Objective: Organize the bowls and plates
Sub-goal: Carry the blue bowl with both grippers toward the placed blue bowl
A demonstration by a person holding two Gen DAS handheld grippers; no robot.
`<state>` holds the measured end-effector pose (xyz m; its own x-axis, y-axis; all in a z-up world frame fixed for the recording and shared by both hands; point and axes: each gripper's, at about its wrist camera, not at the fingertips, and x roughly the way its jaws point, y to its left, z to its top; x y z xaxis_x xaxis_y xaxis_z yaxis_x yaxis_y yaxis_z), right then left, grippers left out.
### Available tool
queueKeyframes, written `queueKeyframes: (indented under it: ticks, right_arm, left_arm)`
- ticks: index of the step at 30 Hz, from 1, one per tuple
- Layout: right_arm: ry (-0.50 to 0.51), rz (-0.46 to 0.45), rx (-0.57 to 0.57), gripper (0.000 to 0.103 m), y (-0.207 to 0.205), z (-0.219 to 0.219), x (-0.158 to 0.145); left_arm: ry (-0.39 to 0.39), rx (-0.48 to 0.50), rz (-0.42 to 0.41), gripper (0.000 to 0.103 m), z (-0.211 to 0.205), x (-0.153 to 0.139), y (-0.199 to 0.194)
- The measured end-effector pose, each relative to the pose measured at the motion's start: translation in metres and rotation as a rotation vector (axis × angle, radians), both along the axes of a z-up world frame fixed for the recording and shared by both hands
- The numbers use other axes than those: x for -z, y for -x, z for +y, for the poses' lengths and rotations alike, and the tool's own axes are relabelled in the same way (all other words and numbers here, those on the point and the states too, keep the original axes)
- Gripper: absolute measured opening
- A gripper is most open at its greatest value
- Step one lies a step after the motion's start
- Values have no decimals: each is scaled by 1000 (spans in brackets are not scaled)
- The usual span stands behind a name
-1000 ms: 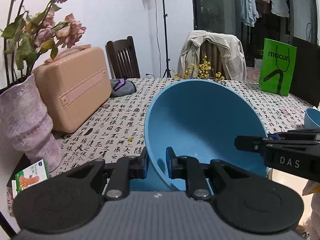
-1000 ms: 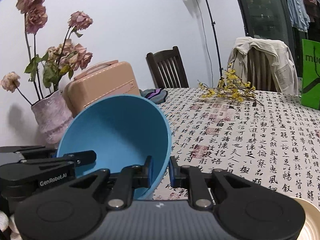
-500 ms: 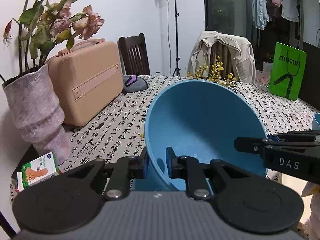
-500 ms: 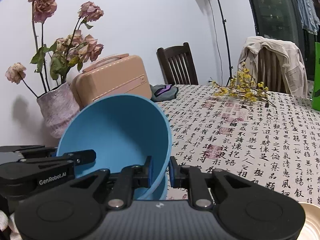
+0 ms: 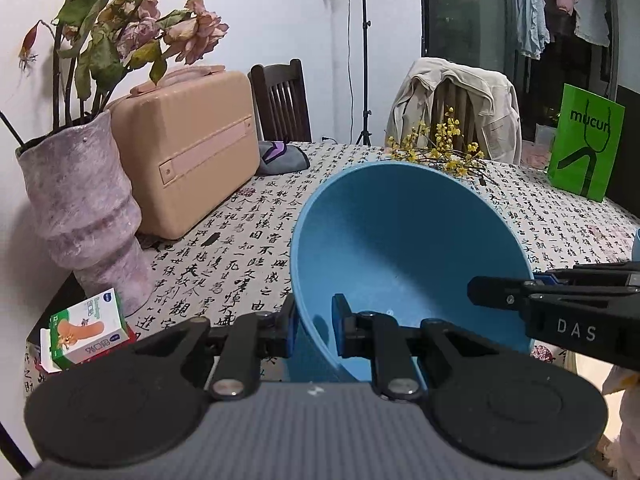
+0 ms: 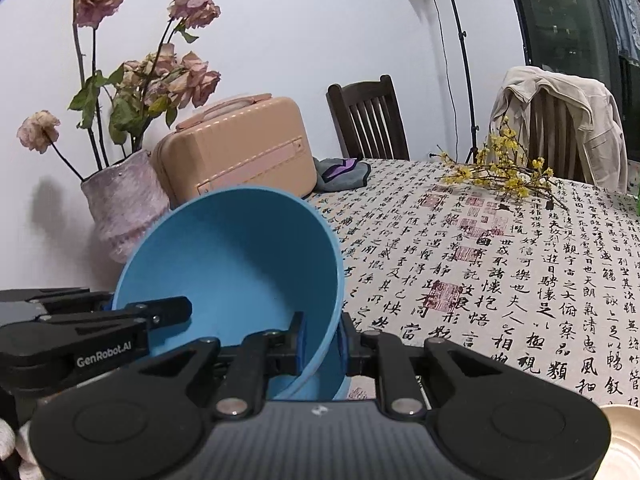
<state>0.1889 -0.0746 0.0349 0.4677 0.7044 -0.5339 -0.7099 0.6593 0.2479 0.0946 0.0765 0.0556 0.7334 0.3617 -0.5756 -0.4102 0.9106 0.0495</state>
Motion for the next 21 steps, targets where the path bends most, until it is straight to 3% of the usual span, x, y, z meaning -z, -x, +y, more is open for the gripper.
queueKeyframes:
  ticks: [21]
  right_arm:
    - [80,-4,-11,16,2,20,14]
  left_arm:
    - [59,-10,36,17,15,25,1]
